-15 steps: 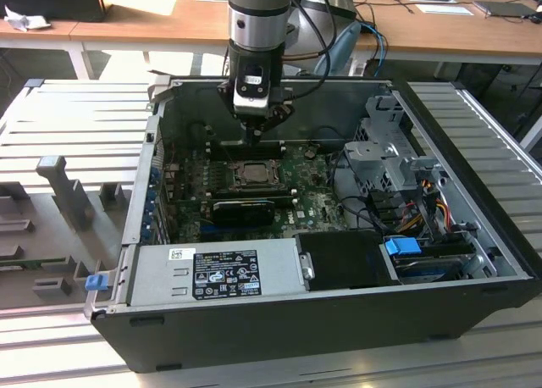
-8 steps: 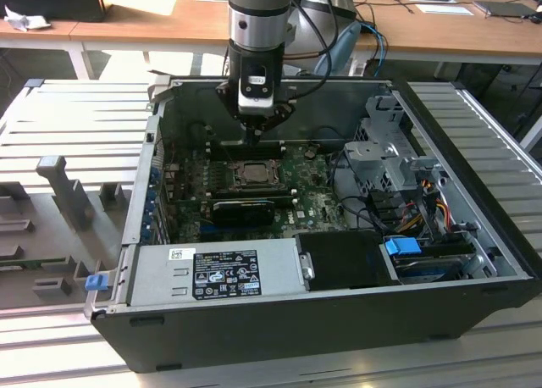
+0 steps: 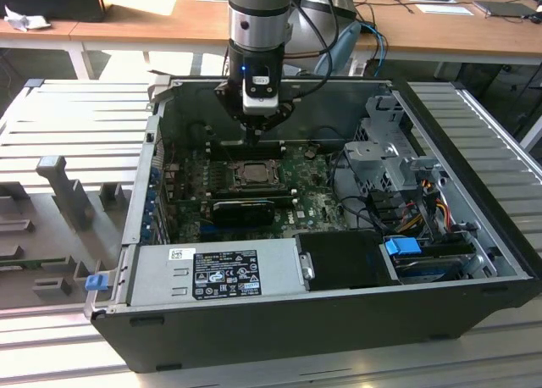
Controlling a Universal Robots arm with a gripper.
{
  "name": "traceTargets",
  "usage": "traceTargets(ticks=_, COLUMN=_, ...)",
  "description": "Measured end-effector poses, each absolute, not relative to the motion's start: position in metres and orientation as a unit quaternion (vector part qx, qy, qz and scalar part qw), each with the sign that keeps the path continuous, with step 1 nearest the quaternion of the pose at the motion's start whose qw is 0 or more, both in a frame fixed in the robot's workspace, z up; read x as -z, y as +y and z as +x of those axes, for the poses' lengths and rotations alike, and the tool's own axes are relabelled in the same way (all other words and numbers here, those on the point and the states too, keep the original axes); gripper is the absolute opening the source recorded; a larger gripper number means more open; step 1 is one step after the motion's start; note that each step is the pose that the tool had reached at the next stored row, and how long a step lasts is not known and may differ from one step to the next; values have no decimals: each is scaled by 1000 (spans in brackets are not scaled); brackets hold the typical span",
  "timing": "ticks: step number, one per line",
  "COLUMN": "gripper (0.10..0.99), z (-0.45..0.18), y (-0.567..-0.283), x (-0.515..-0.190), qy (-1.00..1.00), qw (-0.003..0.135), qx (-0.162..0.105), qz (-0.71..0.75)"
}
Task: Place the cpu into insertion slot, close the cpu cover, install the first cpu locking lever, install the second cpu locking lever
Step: 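Install the first cpu locking lever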
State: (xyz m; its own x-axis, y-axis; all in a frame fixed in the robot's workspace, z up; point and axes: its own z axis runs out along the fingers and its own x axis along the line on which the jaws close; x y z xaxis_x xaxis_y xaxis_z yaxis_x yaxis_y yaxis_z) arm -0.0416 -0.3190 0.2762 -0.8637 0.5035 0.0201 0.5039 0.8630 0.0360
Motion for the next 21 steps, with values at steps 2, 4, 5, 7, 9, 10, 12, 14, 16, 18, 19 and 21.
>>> traceTargets(ticks=2, gripper=106, z=-42, y=-319, x=-276, qy=-966, qw=5, qx=20, qz=-256)
traceTargets(ticks=4, gripper=106, z=-42, y=-319, x=-276, qy=-968, qw=5, qx=20, qz=-250)
traceTargets(ticks=5, gripper=106, z=-42, y=-319, x=-276, qy=-969, qw=5, qx=20, qz=-248)
traceTargets(ticks=7, gripper=106, z=-42, y=-319, x=-276, qy=-971, qw=5, qx=20, qz=-239)
traceTargets(ticks=9, gripper=106, z=-42, y=-319, x=-276, qy=-973, qw=6, qx=20, qz=-231)
traceTargets(ticks=10, gripper=106, z=-42, y=-319, x=-276, qy=-974, qw=6, qx=20, qz=-227)
traceTargets(ticks=12, gripper=106, z=-42, y=-319, x=-276, qy=-975, qw=6, qx=20, qz=-222)
traceTargets(ticks=14, gripper=106, z=-42, y=-319, x=-276, qy=-976, qw=6, qx=20, qz=-215)
traceTargets(ticks=16, gripper=106, z=-42, y=-319, x=-276, qy=-979, qw=6, qx=20, qz=-204)
traceTargets(ticks=18, gripper=106, z=-42, y=-319, x=-276, qy=-982, qw=7, qx=20, qz=-187)
traceTargets(ticks=19, gripper=106, z=-42, y=-319, x=-276, qy=-983, qw=7, qx=20, qz=-184)
traceTargets(ticks=21, gripper=106, z=-42, y=-319, x=-276, qy=-984, qw=7, qx=20, qz=-179)
